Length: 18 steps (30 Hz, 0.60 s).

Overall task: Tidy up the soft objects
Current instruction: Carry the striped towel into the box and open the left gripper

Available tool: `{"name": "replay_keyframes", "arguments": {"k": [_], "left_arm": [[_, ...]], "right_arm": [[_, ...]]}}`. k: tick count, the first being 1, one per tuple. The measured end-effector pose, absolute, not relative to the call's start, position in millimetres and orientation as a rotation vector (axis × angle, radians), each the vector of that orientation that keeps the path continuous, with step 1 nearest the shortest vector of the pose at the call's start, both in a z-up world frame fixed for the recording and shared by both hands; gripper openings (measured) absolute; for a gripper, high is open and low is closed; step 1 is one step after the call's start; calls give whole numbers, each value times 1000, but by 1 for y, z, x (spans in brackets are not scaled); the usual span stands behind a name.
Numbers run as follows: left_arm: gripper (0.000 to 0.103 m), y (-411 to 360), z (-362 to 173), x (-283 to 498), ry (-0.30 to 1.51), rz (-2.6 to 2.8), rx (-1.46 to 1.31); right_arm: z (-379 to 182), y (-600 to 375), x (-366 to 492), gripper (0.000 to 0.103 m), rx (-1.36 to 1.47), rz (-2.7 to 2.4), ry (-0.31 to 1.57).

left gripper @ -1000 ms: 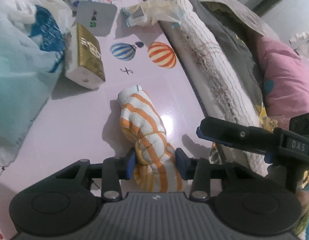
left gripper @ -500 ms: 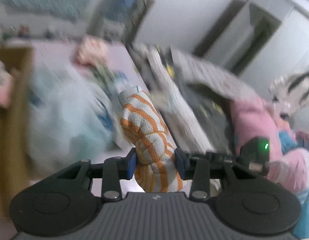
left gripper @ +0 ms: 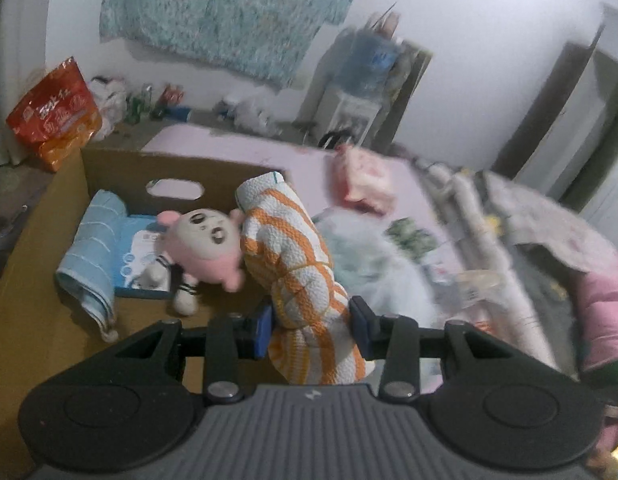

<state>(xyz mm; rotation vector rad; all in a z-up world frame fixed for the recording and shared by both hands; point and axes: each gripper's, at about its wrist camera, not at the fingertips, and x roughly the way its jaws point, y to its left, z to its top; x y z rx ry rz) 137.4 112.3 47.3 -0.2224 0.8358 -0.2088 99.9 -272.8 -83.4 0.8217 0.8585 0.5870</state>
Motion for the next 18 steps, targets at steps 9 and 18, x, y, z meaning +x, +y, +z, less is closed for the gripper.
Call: {"name": "replay_keyframes", "arguments": {"k": [9,18], "left_arm": [[47,106,0,231,942,-269,-51],[65,117,-19,250,988,-195,-88]], "right_arm": [[-81,-288,86,62,836,528,846],[-89,-305,81,65,860,473,855]]}}
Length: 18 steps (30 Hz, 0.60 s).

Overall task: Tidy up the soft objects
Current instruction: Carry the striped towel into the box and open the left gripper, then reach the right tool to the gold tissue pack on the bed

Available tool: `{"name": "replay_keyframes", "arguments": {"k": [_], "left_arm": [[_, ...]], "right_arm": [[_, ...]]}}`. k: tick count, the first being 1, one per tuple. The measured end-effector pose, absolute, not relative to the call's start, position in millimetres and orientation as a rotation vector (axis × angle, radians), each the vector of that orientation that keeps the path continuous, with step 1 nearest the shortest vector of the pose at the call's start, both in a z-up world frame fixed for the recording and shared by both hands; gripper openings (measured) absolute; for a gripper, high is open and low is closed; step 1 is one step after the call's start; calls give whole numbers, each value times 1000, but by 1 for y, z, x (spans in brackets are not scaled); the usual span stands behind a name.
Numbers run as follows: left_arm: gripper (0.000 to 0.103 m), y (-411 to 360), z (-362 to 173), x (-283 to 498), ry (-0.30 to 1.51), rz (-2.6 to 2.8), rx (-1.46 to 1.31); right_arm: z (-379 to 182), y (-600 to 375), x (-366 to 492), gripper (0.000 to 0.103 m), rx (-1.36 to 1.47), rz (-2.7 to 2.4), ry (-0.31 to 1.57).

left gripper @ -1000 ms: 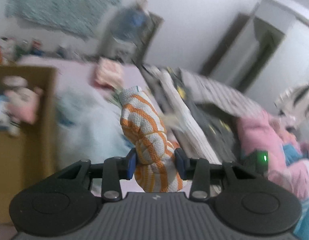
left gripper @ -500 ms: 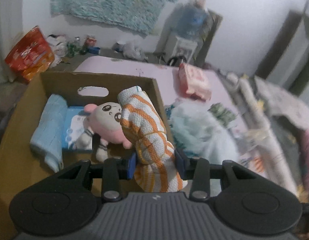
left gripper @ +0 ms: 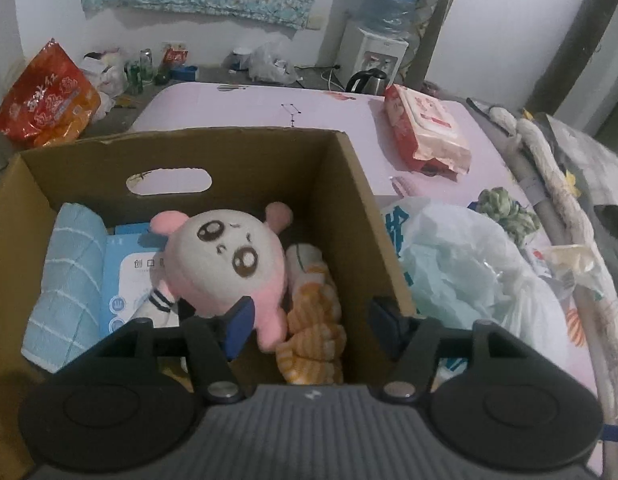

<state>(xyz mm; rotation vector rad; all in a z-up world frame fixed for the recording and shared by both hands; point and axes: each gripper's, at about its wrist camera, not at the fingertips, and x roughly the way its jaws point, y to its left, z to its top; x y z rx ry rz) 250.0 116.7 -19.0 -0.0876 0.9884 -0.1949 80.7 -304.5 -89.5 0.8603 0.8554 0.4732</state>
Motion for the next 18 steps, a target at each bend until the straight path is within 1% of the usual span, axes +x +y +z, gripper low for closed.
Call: {"name": "replay_keyframes", "arguments": {"k": [4,7,9,13,14,15,18], "left_arm": [[65,122,-16,245,988,-147,-105],[66,127,-3,233,976,-122,-133],[74,126,11,218,946,-120,-145],[83,116,44,181,845,-145,-125],[86,112,51,172,828,-148,-121],[88,107,57,164,811,-156,-116],[90,89,70,144,788,-177,-87]], "right_arm": [[-93,-299,87,65,867,485,863],[-91,-292,90,66,853,499,860],[-89,-288,91,67,827,493,853],[-82,-284,89,72,720,453,819],[-81,-284,89,73,691,440,811],[-80,-283,90,73,652,419,802],[-80,-281,96,73,552,373,773]]}}
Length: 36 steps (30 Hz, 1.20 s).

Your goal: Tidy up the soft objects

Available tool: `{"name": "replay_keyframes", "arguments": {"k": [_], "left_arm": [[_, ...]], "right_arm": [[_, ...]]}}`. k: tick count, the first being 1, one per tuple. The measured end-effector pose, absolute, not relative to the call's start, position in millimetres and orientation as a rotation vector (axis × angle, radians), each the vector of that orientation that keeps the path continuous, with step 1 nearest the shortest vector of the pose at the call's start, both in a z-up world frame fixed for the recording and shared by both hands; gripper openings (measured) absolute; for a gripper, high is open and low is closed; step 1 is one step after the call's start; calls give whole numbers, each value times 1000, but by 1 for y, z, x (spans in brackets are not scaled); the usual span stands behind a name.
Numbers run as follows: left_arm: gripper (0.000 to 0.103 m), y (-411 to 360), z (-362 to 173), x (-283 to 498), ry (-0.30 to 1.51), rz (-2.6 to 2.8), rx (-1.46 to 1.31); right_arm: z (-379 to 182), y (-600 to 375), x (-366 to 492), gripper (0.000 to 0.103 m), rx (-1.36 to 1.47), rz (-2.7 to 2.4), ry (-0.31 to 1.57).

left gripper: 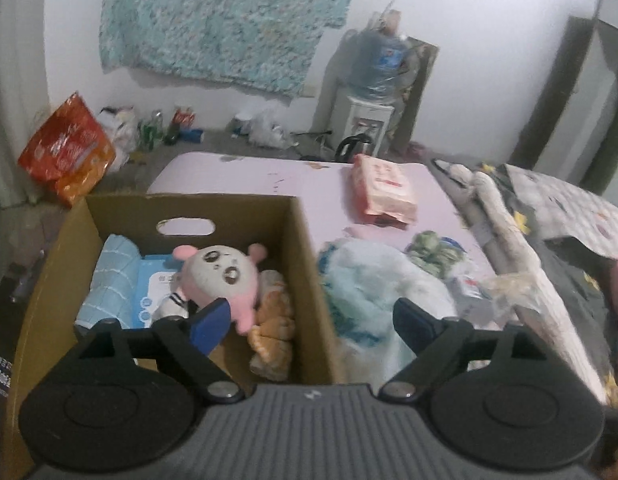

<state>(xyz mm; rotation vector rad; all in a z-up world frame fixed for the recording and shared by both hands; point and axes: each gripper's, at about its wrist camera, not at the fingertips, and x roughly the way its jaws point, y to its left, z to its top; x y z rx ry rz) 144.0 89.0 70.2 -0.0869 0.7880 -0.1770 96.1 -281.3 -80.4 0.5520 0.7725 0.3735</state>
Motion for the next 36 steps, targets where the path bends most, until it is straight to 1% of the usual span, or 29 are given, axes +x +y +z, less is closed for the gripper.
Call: {"name": "replay_keyframes", "arguments": {"k": [3,8,11,13,14,15,20,24,28,29,31,35,36], "left_arm": [[91,68,74,125,787,-205,-70],[91,42,70,96,789,-278,-121],[91,27,64,80,790,-316,-155],[91,18,61,70,781,-329,-177],[91,14,59,66,778,-330,-181],[91,10,58,63,778,-329,-186],[91,-12,51,47,792,-351,-177],[91,-33,45,31,808,-387,-156],[91,-55,34,18,824,-427,-118],[91,-60,30,16,833,-432,-112],[91,-71,19,15,874,-458,-108],[91,-91,-8,19,966,-505,-124],[91,-95,-15,20,984,-517,-127]], "right_arm": [[-84,-281,113,73,478,364,750],[-100,-290,161,73,539,383,768],[-111,-282,189,73,512,399,808],[-120,-275,203,69,482,398,867],[-125,-272,206,58,473,413,890],[-126,-270,206,55,457,421,887],[-122,-263,187,54,354,428,904],[-122,-265,154,53,275,453,922],[-120,-267,111,53,199,485,921],[-120,-268,101,55,194,499,916],[-121,-270,83,55,194,519,903],[-119,-283,53,70,227,509,866],[-118,-288,47,71,241,508,855]]}}
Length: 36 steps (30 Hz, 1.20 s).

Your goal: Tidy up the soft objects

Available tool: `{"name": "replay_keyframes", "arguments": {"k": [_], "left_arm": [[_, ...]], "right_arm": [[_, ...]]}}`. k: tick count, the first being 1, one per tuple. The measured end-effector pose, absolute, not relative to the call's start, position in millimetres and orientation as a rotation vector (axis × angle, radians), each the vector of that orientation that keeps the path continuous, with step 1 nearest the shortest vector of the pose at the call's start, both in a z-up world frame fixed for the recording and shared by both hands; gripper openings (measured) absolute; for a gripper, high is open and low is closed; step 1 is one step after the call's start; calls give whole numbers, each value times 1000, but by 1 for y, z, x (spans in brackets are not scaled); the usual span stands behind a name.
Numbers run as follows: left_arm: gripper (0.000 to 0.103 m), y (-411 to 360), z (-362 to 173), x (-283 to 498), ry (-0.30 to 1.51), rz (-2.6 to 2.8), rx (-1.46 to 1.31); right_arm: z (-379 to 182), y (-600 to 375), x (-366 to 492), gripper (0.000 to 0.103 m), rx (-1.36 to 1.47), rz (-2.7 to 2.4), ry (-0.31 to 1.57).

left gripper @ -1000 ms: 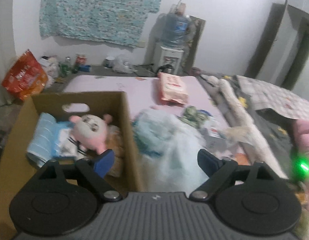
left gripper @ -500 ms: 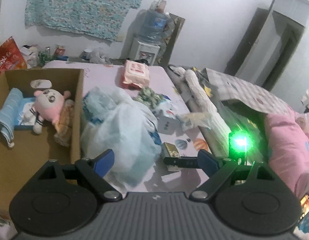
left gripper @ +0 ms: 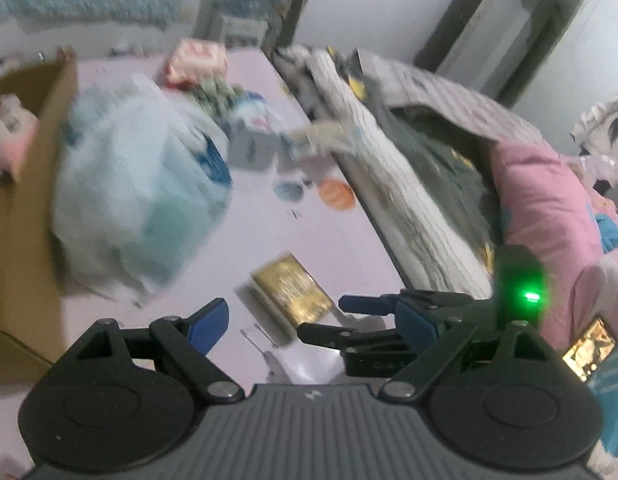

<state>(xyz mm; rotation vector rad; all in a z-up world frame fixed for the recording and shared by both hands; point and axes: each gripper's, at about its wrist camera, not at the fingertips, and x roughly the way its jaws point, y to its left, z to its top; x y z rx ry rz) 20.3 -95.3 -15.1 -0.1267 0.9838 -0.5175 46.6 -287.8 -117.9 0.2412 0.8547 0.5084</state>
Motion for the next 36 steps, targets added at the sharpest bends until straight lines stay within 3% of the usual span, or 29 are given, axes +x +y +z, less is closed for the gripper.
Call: {"name": "replay_keyframes", "arguments": {"k": [10,18,26,36], "left_arm": [[91,-123,-74,73,1181,-443,-243],[90,-145,-102,98,1225,-368,-209],[67,-155,-114,104,1209,-352,-134],[62,-130,-113,94,1178,-381,-98]], "right_arm": [[-116,-336,-9,74,353,442,786],[-124,-350,-11,75,393,406,784],[-128,-345,-7,75,384,390,802],[-117,-353,12,75,401,336,780]]}}
